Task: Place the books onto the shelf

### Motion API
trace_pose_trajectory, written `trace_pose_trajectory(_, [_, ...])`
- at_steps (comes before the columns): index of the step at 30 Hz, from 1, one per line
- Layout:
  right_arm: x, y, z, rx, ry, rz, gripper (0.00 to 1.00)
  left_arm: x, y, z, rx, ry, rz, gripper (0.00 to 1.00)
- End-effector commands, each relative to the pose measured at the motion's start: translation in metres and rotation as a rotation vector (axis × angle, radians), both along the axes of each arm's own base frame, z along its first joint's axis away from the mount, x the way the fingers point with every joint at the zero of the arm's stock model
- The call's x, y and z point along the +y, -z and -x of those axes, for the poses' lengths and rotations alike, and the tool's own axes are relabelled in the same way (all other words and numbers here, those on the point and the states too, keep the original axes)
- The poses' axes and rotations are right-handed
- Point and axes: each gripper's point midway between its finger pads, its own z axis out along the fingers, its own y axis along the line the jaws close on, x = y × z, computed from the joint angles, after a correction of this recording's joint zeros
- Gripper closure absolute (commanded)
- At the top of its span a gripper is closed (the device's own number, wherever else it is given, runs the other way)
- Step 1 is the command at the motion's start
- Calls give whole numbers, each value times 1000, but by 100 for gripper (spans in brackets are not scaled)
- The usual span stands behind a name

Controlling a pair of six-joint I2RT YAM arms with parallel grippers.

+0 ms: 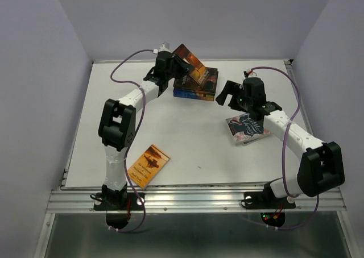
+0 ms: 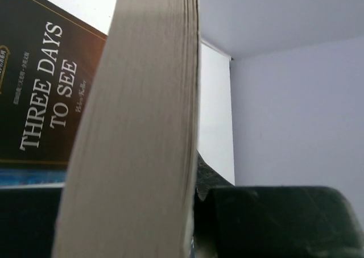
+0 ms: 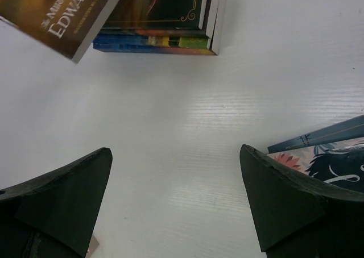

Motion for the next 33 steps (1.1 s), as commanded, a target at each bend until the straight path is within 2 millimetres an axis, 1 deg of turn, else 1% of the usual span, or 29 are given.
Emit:
trace_pose_trajectory(1, [-8, -13, -5, -49, 49, -21, 0, -15, -86, -30, -88, -130, 283, 100])
trace_pose_trajectory(2, [-13, -14, -5, -50, 63, -20, 0, -16, -83, -33, -51, -173, 330, 100])
trace_pose_trajectory(3, [-15, -15, -4, -54, 76, -19, 0, -9, -81, -39, -50, -253, 344, 100])
trace_pose_trajectory(4, [-16, -13, -3, -52, 78, -17, 0, -12, -78, -38, -37, -286, 357, 100])
trace_pose_trajectory(5, [-17, -13, -2, -52, 83, -16, 0, -7, -80, -40, -23, -344, 402, 100])
trace_pose_trajectory(6, [-22, -15, -2, -57, 101, -18, 0, -7, -80, -41, -22, -372, 415, 100])
trace_pose_trajectory(7, [-23, -14, -1, -55, 103, -18, 0, -7, -77, -41, -6, -406, 422, 100])
trace_pose_trajectory(9, [-24, -12, 3, -52, 102, -17, 0, -5, -76, -42, -4, -495, 460, 100])
trace_pose_trajectory(10, [-24, -11, 3, -49, 103, -17, 0, -6, -76, -42, -3, -514, 466, 100])
trace_pose_trajectory(11, [-24, -9, 5, -45, 101, -15, 0, -11, -70, -42, 2, -532, 465, 100])
trace_pose_trajectory(12, [-28, -8, 4, -45, 111, -14, 0, -14, -72, -44, 2, -539, 478, 100])
trace_pose_trajectory(13, [-28, -8, 5, -44, 113, -13, 0, -17, -71, -44, 6, -540, 481, 100])
trace_pose_trajectory(14, [-29, -7, 5, -40, 112, -10, 0, -21, -60, -48, 19, -546, 472, 100])
trace_pose_trajectory(16, [-30, -9, 6, -44, 113, -7, 0, -28, -54, -52, 50, -547, 496, 100])
trace_pose_trajectory(17, [-34, -8, 6, -42, 125, -3, 0, -34, -46, -54, 71, -535, 503, 100])
trace_pose_trajectory(19, [-36, -10, 7, -47, 132, 0, 0, -37, -41, -57, 92, -540, 511, 100])
trace_pose_trajectory(20, [-37, -10, 8, -48, 133, 4, 0, -39, -32, -58, 107, -540, 497, 100])
trace_pose_trajectory(21, [-39, -9, 9, -44, 137, 12, 0, -39, -29, -60, 108, -545, 488, 100])
trace_pose_trajectory(22, [-39, -8, 10, -42, 139, 15, 0, -40, -29, -61, 110, -548, 488, 98])
trace_pose_trajectory(23, [-44, -9, 9, -44, 151, 19, 0, -41, -23, -62, 123, -550, 482, 94])
trace_pose_trajectory(25, [-45, -9, 10, -44, 154, 23, 0, -41, -17, -63, 133, -559, 478, 93])
trace_pose_trajectory(26, [-46, -8, 11, -41, 157, 24, 0, -41, -10, -65, 146, -565, 471, 91])
trace_pose_trajectory(29, [-47, -7, 13, -39, 158, 29, 0, -44, -2, -66, 156, -558, 452, 85])
trace_pose_trajectory(31, [-51, -6, 13, -35, 168, 31, 0, -47, -2, -66, 151, -557, 432, 82])
trace_pose_trajectory(32, [-51, -5, 13, -33, 166, 31, 0, -47, 6, -67, 160, -564, 412, 79])
trace_pose_trajectory(33, [-50, -4, 14, -30, 164, 30, 0, -47, 11, -66, 173, -570, 397, 74])
